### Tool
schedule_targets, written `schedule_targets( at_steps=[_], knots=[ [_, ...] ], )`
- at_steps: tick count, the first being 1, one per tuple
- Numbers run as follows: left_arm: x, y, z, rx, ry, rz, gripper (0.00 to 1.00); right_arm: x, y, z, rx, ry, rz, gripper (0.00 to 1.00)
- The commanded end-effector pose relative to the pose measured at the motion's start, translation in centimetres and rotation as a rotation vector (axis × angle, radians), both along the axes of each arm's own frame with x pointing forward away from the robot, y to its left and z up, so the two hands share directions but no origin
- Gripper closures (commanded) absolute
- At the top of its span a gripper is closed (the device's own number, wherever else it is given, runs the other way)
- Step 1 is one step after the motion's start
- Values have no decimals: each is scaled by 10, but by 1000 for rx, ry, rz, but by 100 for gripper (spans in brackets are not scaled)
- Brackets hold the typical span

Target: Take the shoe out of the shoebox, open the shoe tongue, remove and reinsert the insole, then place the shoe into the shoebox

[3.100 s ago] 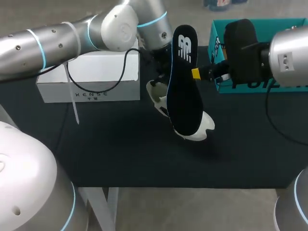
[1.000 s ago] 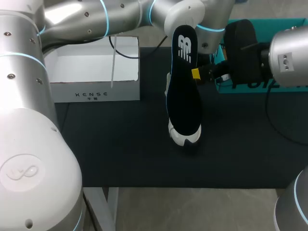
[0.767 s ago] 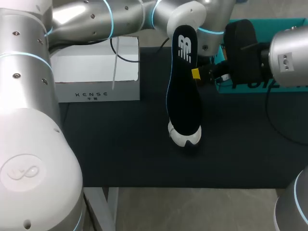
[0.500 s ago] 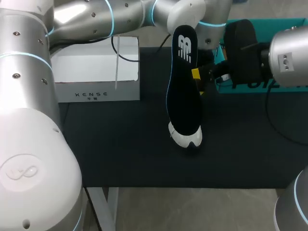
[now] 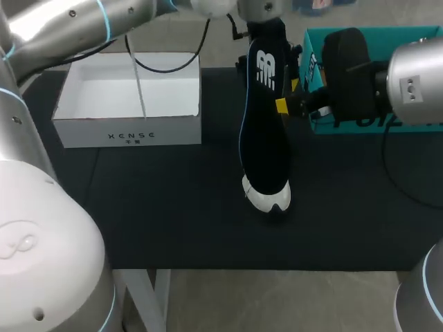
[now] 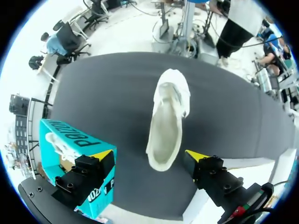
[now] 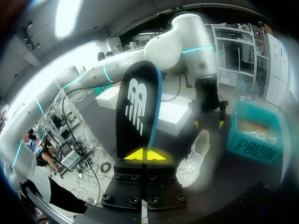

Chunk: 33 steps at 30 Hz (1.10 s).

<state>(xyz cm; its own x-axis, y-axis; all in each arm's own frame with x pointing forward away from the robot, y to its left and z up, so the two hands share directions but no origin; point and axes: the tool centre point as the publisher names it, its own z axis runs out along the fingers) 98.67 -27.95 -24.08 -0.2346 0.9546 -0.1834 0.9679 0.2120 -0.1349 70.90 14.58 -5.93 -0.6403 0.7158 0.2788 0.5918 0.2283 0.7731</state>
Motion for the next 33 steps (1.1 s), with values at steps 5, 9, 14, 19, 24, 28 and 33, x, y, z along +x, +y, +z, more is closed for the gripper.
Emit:
schedule_targets(
  at_steps=[5,9,14,19,24,28,33],
  knots=[
    [2,13,34,-374,-139,20,0,2,2,-2,2,0,1,100],
    [12,10,46,-490,-109,-59,0,20,-5,-8,21,78,-115,100],
    [11,5,62,-541,-115,-145,0,72,-25,-6,112,239,-267,100],
    [2,10,74,-603,-156,-197,0,112,-43,-1,244,400,-344,100],
    [-6,16,82,-628,-163,-218,0,132,-53,-2,335,482,-472,100],
    [-13,20,89,-619,-173,-231,0,132,-53,-2,335,482,-472,100],
    [-18,25,97,-615,-216,-210,0,132,-53,-2,335,482,-472,100]
  ],
)
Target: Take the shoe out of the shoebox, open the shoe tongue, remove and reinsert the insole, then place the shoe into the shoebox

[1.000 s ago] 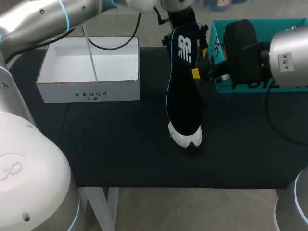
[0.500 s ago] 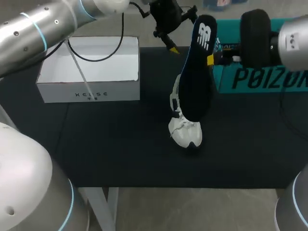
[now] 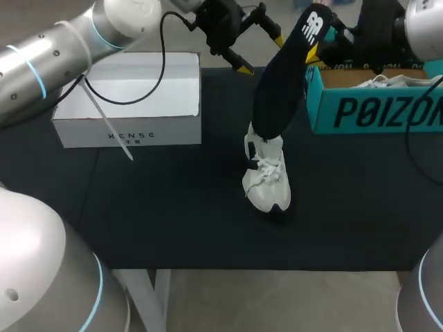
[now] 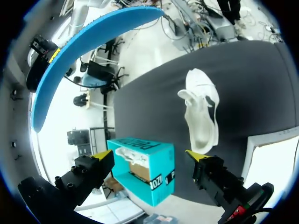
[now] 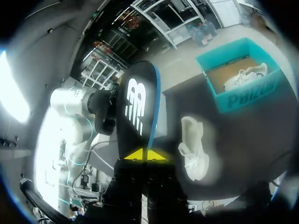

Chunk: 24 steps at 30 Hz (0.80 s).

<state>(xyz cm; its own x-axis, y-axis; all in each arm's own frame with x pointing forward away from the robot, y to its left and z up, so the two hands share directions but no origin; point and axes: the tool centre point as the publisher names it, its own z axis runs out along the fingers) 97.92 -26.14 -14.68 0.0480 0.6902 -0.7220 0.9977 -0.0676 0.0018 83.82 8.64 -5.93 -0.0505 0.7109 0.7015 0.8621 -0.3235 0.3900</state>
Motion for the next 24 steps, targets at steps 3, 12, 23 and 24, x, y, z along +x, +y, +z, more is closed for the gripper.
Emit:
schedule_targets(
  at_steps=[3,12,23,24],
  knots=[
    [-16,12,6,-56,-59,38,0,10,-3,-17,93,120,-95,100],
    [-14,25,18,-171,-115,-84,0,54,-43,-6,333,395,39,100],
    [-19,17,28,-292,-142,-161,0,92,-47,-9,221,497,139,100],
    [-19,17,29,-308,-146,-156,0,94,-46,-10,206,497,144,100]
  ],
)
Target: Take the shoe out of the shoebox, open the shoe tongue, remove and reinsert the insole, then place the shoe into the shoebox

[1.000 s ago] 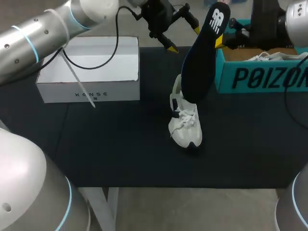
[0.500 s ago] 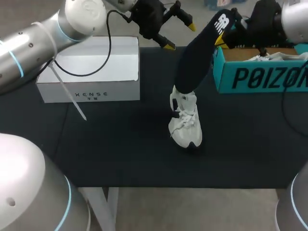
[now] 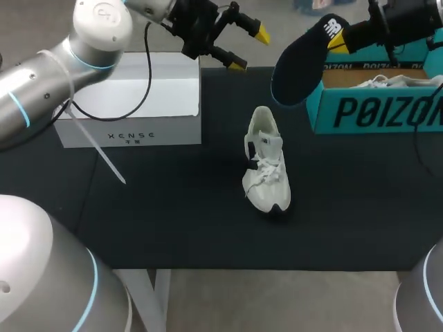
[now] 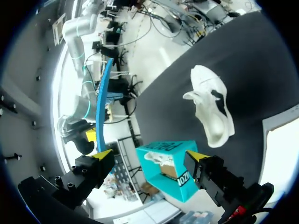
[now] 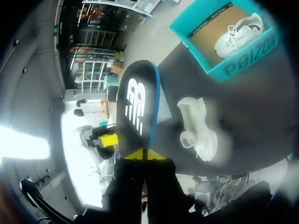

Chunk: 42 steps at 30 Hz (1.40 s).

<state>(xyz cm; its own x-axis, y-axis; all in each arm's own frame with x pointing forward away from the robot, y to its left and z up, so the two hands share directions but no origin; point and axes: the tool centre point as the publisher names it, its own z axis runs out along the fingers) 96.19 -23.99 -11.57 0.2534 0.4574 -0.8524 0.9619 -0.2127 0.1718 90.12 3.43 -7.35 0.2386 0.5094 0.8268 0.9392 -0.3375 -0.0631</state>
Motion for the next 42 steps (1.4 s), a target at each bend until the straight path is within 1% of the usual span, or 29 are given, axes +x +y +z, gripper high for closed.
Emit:
schedule_targets(
  at_steps=[1,5,10,15,19,24,25,27,29,30,33,34,36,37,38,39,42],
  knots=[
    [-3,-5,0,-73,-9,18,0,34,8,1,-47,82,148,100],
    [-12,-8,4,-129,-21,21,0,50,14,-4,-56,93,165,100],
    [-15,-12,6,-192,-41,-12,0,66,27,-9,-53,123,194,100],
    [-12,-11,3,-312,0,-26,0,71,40,-10,-63,107,246,100],
    [-13,-10,3,-334,13,-7,0,72,46,-9,-64,93,279,100],
    [-14,-11,2,-351,12,0,0,75,55,-10,-58,109,282,100],
    [-14,-11,2,-356,14,-2,7,75,58,-11,-59,109,287,100],
    [-14,-13,2,-361,16,-3,17,76,62,-15,-66,106,290,100],
    [-15,-15,3,-361,12,-6,23,76,67,-20,-87,100,292,100],
    [-15,-16,4,-360,10,-1,37,76,68,-22,-87,102,290,100],
    [-15,-19,5,-355,8,2,61,78,72,-23,-85,94,279,100],
    [-15,-20,4,-352,10,2,76,79,73,-24,-86,92,277,100],
    [-13,-21,3,-343,22,8,83,80,73,-23,-79,88,264,100],
    [-13,-22,3,-341,24,9,88,81,73,-23,-79,86,261,100],
    [-13,-22,3,-338,28,12,97,82,73,-23,-78,86,258,100],
    [-13,-22,3,-334,30,15,100,82,72,-24,-76,86,257,100],
    [-12,-25,0,-318,37,34,100,83,71,-24,-76,85,254,100]
  ],
)
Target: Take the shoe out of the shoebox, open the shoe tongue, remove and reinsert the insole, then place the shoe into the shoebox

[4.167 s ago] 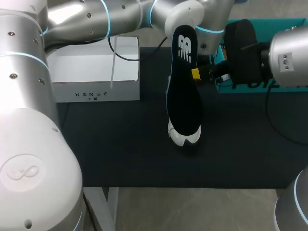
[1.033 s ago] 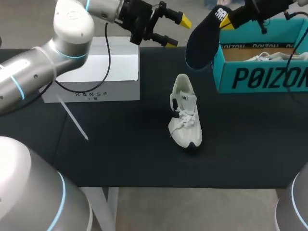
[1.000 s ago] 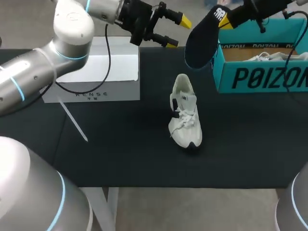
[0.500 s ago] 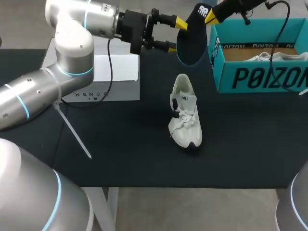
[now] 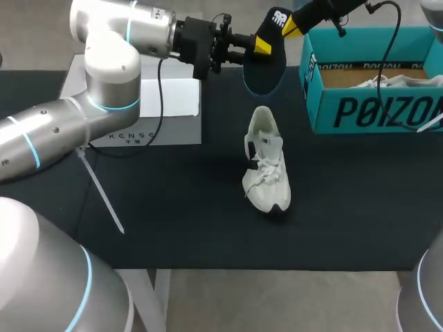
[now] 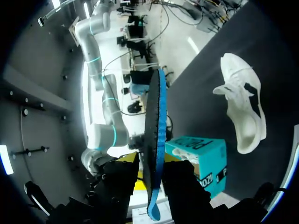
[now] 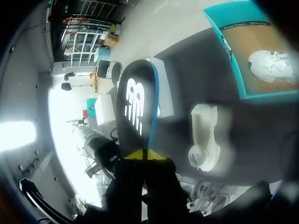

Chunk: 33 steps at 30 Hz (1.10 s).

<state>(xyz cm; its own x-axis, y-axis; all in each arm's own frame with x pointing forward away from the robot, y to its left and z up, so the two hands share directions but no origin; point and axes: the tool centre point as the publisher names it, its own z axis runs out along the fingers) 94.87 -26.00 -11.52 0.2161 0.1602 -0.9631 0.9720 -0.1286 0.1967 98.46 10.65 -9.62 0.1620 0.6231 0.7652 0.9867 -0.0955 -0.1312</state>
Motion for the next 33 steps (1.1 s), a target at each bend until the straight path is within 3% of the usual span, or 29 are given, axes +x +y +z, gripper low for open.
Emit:
schedule_targets(
  at_steps=[1,7,8,9,15,21,26,28,33],
  knots=[
    [1,-5,-1,15,9,14,100,-1,-2,-1,1,-2,-4,100],
    [-1,-5,-5,29,19,35,100,-3,-10,1,2,9,-51,100],
    [-1,-5,-5,33,21,38,100,-2,-12,2,-11,5,-69,27],
    [-1,-6,-6,35,23,39,100,-2,-16,4,-26,-11,-77,0],
    [3,-7,-11,47,44,51,100,-7,-34,22,-266,-174,-119,0],
    [7,-8,-14,42,57,58,100,-11,-30,27,-542,-299,-136,0],
    [10,-8,-15,35,37,57,100,-13,-21,36,-440,-299,-157,0],
    [11,-9,-14,69,-48,-1,100,-15,-21,41,-347,-297,-179,0],
    [16,-11,-13,135,-262,-157,100,-19,-25,43,-264,-330,-191,0]
  ],
)
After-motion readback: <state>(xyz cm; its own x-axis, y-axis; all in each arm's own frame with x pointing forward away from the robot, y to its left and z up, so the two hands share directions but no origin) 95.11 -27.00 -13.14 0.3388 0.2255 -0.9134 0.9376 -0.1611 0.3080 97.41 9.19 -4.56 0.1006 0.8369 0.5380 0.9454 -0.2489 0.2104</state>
